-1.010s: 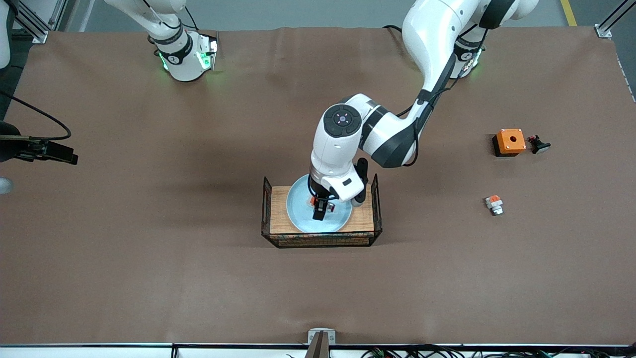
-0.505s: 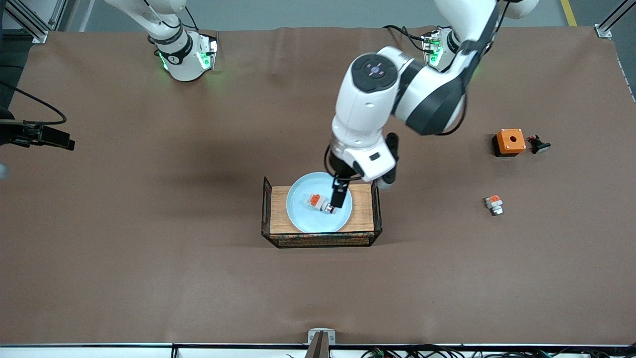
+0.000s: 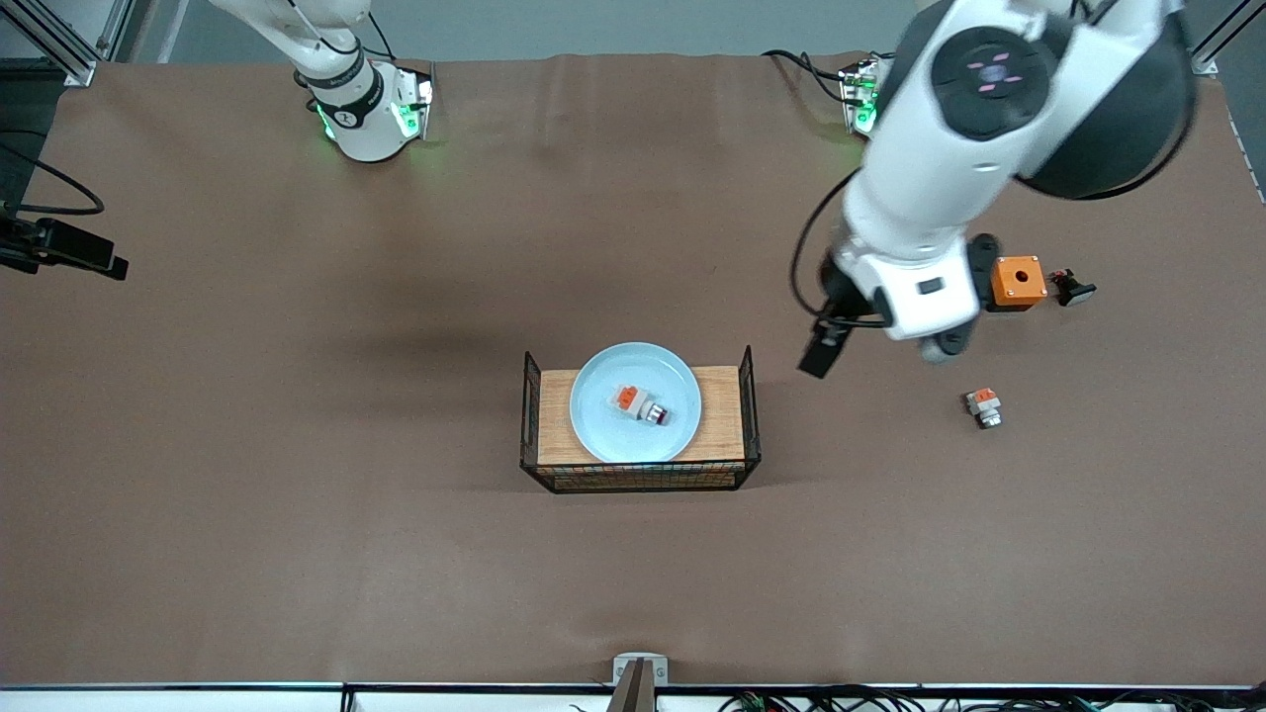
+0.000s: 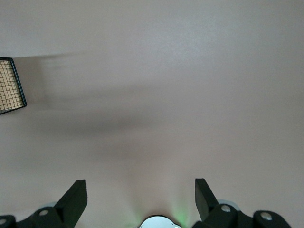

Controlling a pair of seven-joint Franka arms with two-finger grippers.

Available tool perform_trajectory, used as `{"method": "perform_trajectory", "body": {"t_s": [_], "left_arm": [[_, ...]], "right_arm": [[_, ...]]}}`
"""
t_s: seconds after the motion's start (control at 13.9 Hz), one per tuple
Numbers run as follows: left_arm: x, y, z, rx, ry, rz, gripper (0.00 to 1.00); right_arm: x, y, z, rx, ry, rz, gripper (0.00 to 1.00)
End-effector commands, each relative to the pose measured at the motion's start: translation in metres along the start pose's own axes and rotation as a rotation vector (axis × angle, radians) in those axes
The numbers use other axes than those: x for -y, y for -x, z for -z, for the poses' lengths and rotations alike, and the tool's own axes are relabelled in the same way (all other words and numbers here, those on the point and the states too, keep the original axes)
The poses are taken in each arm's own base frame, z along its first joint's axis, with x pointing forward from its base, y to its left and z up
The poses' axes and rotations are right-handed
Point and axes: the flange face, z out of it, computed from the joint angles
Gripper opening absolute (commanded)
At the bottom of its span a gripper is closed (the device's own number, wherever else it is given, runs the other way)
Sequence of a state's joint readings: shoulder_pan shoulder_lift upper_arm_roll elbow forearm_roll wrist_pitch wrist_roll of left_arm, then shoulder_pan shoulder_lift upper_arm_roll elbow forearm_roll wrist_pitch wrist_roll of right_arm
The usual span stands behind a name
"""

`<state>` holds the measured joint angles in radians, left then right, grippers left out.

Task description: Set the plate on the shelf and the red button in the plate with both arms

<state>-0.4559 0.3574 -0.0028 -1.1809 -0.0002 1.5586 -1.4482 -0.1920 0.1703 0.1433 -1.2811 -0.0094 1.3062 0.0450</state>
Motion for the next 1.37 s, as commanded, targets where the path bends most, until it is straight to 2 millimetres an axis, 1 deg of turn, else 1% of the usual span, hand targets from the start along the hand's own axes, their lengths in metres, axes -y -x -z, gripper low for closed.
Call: {"method": "perform_trajectory", "body": {"t_s": [0.0, 0.07, 0.14, 0.29, 0.43, 0.58, 0.65, 0.79, 0.94, 1.01, 1.15, 1.23, 1.3], "left_arm": [[0.037, -0.044, 0.021, 0.042, -0.049, -0.141, 1.00], [0.050, -0.068, 0.025, 0.062, -0.048, -0.178, 1.00], [0.063, -0.088, 0.034, 0.072, -0.034, -0.205, 1.00], [0.092, -0.117, 0.038, 0.084, -0.039, -0.278, 1.00], [0.115, -0.129, 0.035, 0.087, -0.059, -0.382, 1.00], [0.139, -0.145, 0.033, 0.085, -0.055, -0.466, 1.00], [0.146, -0.147, 0.027, 0.085, -0.054, -0.494, 1.00], [0.162, -0.151, 0.019, 0.039, -0.045, -0.507, 1.00], [0.175, -0.152, 0.007, 0.022, -0.043, -0.532, 1.00], [0.184, -0.159, 0.004, 0.016, -0.036, -0.545, 1.00], [0.190, -0.163, 0.000, 0.013, -0.033, -0.590, 1.00], [0.196, -0.175, 0.001, 0.012, -0.031, -0.609, 1.00], [0.198, -0.178, 0.001, 0.012, -0.030, -0.652, 1.00]], "right_arm": [[0.009, 0.014, 0.004, -0.026, -0.010, 0.016, 1.00], [0.005, 0.016, 0.002, -0.038, -0.004, 0.005, 1.00], [0.003, 0.018, 0.002, -0.059, 0.001, 0.005, 1.00], [0.003, 0.022, 0.003, -0.088, 0.002, 0.019, 1.00], [0.010, 0.022, 0.004, -0.099, 0.015, 0.080, 1.00], [0.004, 0.025, 0.005, -0.101, 0.014, 0.088, 1.00], [0.003, 0.027, 0.002, -0.095, 0.013, 0.088, 1.00], [0.009, 0.036, 0.003, -0.111, 0.012, 0.101, 1.00], [0.011, 0.047, 0.001, -0.122, 0.010, 0.107, 1.00], [0.011, 0.053, -0.001, -0.135, 0.007, 0.109, 1.00], [0.009, 0.058, -0.003, -0.148, -0.006, 0.106, 1.00], [0.005, 0.060, -0.002, -0.151, -0.009, 0.100, 1.00], [0.005, 0.061, -0.002, -0.148, -0.009, 0.100, 1.00]]}}
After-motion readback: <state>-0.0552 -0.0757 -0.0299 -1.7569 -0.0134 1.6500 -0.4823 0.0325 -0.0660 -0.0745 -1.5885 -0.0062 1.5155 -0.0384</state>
